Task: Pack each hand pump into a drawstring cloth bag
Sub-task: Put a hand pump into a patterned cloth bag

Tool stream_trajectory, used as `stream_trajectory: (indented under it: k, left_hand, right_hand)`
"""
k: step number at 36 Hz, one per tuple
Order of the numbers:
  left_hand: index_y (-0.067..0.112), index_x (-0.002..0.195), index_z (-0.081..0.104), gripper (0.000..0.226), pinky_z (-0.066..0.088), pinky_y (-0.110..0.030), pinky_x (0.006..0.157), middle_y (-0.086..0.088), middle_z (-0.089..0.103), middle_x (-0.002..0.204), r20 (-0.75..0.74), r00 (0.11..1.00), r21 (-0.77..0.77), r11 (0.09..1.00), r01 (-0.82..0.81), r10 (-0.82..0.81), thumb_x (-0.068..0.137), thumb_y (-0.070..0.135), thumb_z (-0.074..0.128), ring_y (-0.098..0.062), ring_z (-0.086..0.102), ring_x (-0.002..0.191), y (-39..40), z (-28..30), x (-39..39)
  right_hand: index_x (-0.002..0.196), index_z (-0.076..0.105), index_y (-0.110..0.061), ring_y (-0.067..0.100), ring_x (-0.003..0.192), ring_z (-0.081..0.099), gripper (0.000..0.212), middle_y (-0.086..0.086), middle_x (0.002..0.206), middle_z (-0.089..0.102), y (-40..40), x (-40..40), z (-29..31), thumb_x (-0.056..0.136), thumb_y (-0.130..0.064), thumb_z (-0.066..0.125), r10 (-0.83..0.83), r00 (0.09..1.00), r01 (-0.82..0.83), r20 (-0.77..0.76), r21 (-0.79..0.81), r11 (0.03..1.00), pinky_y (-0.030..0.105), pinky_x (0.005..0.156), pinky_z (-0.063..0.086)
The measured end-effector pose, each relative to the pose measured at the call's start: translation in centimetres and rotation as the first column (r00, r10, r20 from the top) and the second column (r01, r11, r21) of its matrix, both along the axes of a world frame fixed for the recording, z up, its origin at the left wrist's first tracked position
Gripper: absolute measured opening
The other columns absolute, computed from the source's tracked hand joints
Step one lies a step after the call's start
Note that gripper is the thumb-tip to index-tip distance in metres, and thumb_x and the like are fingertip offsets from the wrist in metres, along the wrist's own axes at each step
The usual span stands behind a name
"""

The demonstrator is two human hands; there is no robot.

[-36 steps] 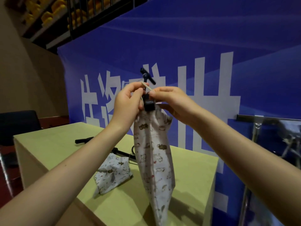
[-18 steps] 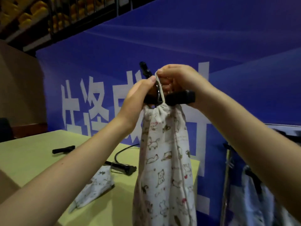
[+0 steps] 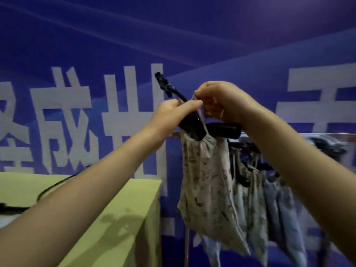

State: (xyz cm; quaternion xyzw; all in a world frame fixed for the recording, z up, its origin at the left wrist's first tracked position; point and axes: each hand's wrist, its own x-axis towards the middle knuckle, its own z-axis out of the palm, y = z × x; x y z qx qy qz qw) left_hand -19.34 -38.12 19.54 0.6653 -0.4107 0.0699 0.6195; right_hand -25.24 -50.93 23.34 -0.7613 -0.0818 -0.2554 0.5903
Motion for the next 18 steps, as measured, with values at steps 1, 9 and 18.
stream_trajectory:
  k: [1,9,18]
  left_hand:
    - [0.007,0.085,0.066,0.047,0.051,-0.039,0.078,-0.005,0.066,0.079,-0.008,1.000,0.024,0.999,0.025,-0.025,0.064,0.049,0.073,-0.017,0.064,0.077,-1.3,-0.5,0.1]
    - [0.018,0.067,0.066,0.013,0.051,-0.034,0.077,-0.003,0.065,0.073,-0.110,0.977,0.098,0.976,0.192,-0.181,0.066,0.031,0.070,-0.016,0.061,0.075,-11.3,-2.7,-0.8]
    - [0.013,0.061,0.065,0.018,0.045,-0.023,0.056,-0.006,0.062,0.068,-0.374,0.767,-0.051,0.837,0.544,-0.522,0.078,0.017,0.060,-0.015,0.058,0.060,-20.0,-5.6,-3.2]
  right_hand:
    - [0.068,0.051,-0.011,0.014,0.050,0.031,0.025,0.003,0.058,0.035,-1.2,-0.2,-0.3,0.092,-0.004,0.051,-0.034,0.999,0.034,-0.011,-0.007,0.999,0.016,0.040,0.035]
    - [0.069,0.053,-0.010,0.012,0.042,0.040,0.023,-0.002,0.048,0.045,-10.2,-3.6,-2.9,0.090,-0.002,0.055,-0.214,0.975,0.210,-0.057,-0.073,0.975,0.023,0.047,0.039]
    - [0.068,0.056,-0.007,0.014,0.046,0.038,0.020,0.001,0.051,0.040,-18.0,-9.0,-5.0,0.088,-0.002,0.060,-0.443,0.885,0.414,-0.143,-0.193,0.890,0.026,0.049,0.035]
